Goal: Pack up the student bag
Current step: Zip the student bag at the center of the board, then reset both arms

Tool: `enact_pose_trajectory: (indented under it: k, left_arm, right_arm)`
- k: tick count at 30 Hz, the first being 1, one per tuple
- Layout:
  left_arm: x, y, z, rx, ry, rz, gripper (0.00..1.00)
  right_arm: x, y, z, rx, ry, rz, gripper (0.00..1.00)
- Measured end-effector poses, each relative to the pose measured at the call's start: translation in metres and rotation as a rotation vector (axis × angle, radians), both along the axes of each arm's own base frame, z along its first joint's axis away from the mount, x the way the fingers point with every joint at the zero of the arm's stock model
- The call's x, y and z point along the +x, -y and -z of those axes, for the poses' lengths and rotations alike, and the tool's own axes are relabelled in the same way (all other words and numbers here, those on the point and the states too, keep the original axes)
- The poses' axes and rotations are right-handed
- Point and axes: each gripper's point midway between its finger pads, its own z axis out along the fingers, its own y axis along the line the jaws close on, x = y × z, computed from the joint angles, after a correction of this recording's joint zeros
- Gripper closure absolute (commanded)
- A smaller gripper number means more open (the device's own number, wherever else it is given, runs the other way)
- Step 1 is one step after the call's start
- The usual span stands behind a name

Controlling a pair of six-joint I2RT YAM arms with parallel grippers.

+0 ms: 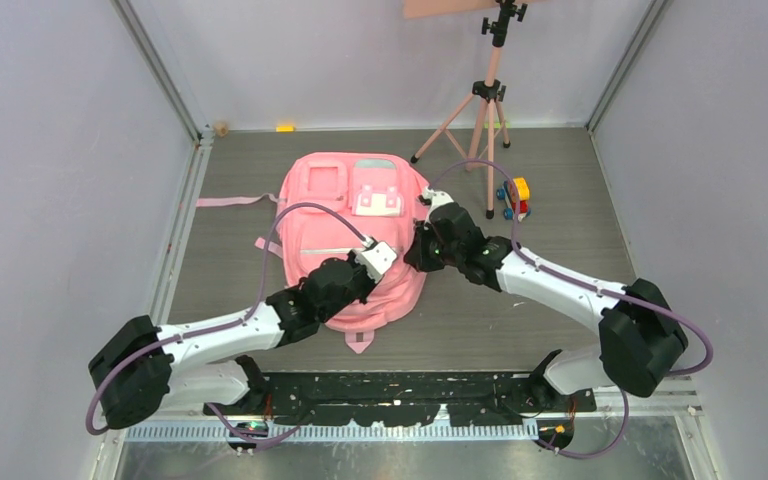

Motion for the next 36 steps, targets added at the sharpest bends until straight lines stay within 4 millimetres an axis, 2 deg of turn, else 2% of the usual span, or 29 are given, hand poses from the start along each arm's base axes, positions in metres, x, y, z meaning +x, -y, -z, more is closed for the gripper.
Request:
enact_pose_trajectory:
  k: [4, 5, 6, 7, 8, 9, 10, 11, 15, 19, 22, 24, 28, 32, 36]
  left_arm:
    - [0.0, -0.005, 0.002, 0.006, -0.001, -0.016, 1.0]
    - [0.0, -0.005, 0.003, 0.008, -0.003, -0.018, 0.87]
    - [0.0, -0.006, 0.003, 0.007, -0.007, -0.019, 0.66]
    - [-0.001, -0.006, 0.004, 0.006, -0.012, -0.021, 0.39]
    - [-0.001, -0.006, 0.004, 0.005, -0.018, -0.024, 0.22]
    - [-0.002, -0.008, 0.007, 0.019, -0.026, -0.028, 0.14]
    - [-0.004, -0.011, 0.012, 0.025, -0.051, -0.04, 0.1]
    - [-0.005, -0.014, 0.015, 0.041, -0.06, -0.047, 0.08]
    - [-0.008, -0.022, 0.026, 0.073, -0.102, -0.062, 0.02]
    - [-0.004, -0.023, 0.023, 0.033, -0.161, -0.059, 0.0]
    - [0.008, -0.033, 0.014, -0.029, -0.207, -0.093, 0.0]
    - [0.017, -0.044, 0.004, -0.081, -0.228, -0.13, 0.0]
    - [0.035, -0.071, -0.023, -0.163, -0.273, -0.246, 0.0]
    - [0.061, -0.123, -0.065, -0.259, -0.287, -0.465, 0.0]
    - [0.066, -0.176, -0.107, -0.297, -0.228, -0.652, 0.0]
  right_arm:
    - [0.002, -0.006, 0.003, -0.01, -0.029, -0.045, 1.0]
    - [0.002, -0.006, 0.004, -0.012, -0.031, -0.051, 1.0]
    - [0.002, -0.007, 0.004, -0.015, -0.032, -0.059, 0.95]
    - [0.002, -0.007, 0.004, -0.018, -0.034, -0.065, 0.88]
    - [0.002, -0.006, 0.003, -0.02, -0.033, -0.068, 0.64]
    - [0.004, -0.003, 0.003, -0.031, -0.028, -0.06, 0.45]
    - [0.008, 0.002, 0.004, -0.047, -0.021, -0.042, 0.39]
    - [0.014, 0.009, 0.004, -0.062, -0.011, -0.012, 0.32]
    - [0.038, 0.042, -0.002, -0.14, 0.03, 0.094, 0.2]
    - [0.039, 0.063, -0.017, -0.184, 0.06, 0.134, 0.15]
    - [0.039, 0.079, -0.031, -0.204, 0.079, 0.161, 0.13]
    - [0.041, 0.096, -0.038, -0.212, 0.087, 0.202, 0.11]
    - [0.046, 0.145, -0.047, -0.235, 0.075, 0.332, 0.08]
    - [0.045, 0.194, -0.062, -0.245, 0.083, 0.482, 0.07]
    - [0.037, 0.234, -0.088, -0.238, 0.146, 0.611, 0.07]
